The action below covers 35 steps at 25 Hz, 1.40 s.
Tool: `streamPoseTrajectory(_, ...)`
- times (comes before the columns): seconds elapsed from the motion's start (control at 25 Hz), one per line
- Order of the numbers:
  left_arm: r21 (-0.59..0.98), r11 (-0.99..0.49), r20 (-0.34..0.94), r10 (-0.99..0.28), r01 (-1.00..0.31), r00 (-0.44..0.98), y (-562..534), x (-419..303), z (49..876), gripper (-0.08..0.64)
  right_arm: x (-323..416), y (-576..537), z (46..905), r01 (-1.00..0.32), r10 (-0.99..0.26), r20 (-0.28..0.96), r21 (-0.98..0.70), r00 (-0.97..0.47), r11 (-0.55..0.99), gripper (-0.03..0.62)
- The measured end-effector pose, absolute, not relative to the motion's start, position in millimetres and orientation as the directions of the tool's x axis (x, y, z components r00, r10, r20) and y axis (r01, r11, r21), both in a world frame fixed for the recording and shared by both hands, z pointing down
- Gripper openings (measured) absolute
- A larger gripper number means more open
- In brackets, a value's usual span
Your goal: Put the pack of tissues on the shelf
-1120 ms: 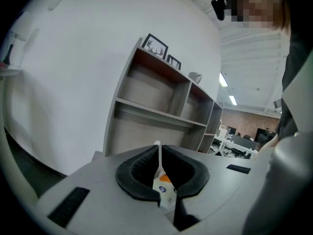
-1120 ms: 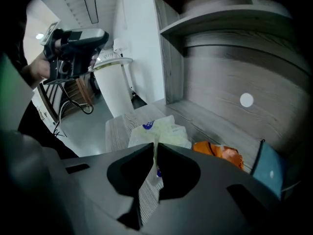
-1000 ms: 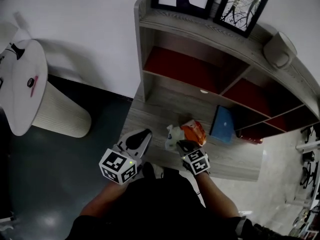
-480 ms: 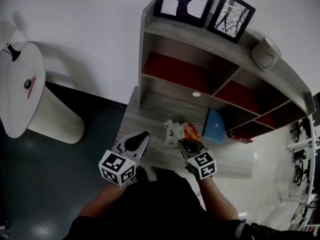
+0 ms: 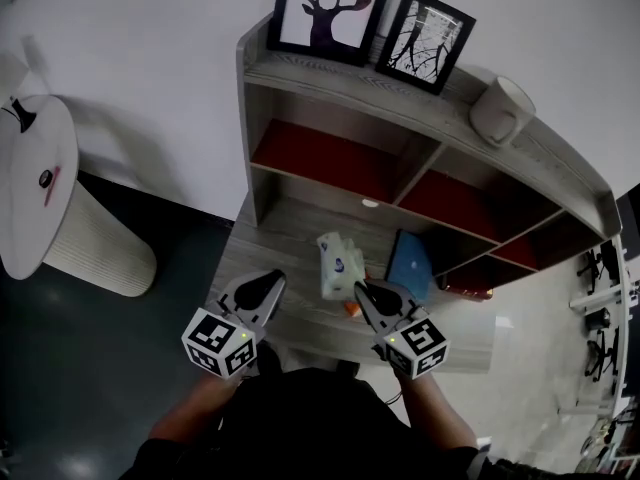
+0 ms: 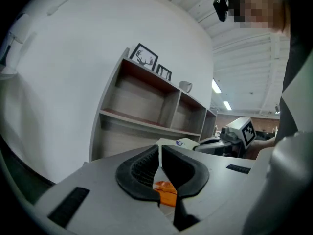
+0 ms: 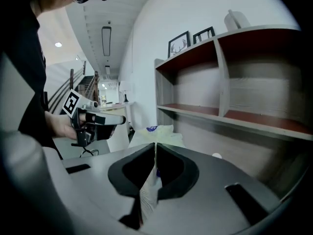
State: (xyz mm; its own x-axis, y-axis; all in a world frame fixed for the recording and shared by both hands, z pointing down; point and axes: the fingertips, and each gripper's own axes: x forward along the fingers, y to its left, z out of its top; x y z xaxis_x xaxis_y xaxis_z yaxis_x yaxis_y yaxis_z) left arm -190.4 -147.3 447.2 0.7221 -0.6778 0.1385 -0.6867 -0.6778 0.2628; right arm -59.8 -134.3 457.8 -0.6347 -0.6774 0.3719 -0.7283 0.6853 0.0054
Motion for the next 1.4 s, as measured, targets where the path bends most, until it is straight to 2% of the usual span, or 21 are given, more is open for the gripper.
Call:
streamPoseTrajectory(0.4,0.252,-0.629,0.144,-0.727,-0.736,0.671,-157,-87,435,0.031,47,-128,397,-0.658,-0.649,0.251,0.058,-0.718,0.751,0.021)
streamPoseTrajectory(0.68,0.237,-0.618,0.148,-0.739,-0.749,0.657,-146,-12,429,0.031,133,-117,388,-0.653,-0.652,0.231,0.081,-0.722,0.753,0.021)
streamPoseTrajectory(1.08,0.214,-0.691,0.154,-0.674,-0.691,0.722,-133,94,425,0.031,246,-90,389,-0.72,-0.717,0.208,0.075,-0.665,0.69,0.021)
streamPoseTrajectory(1.4,0.166,-0.752,0.157,-0.618,-0.638,0.77,-135,136,411,0.031,324,-81,400,-0.827,-0.815,0.221,0.061,-0.536,0.559,0.021)
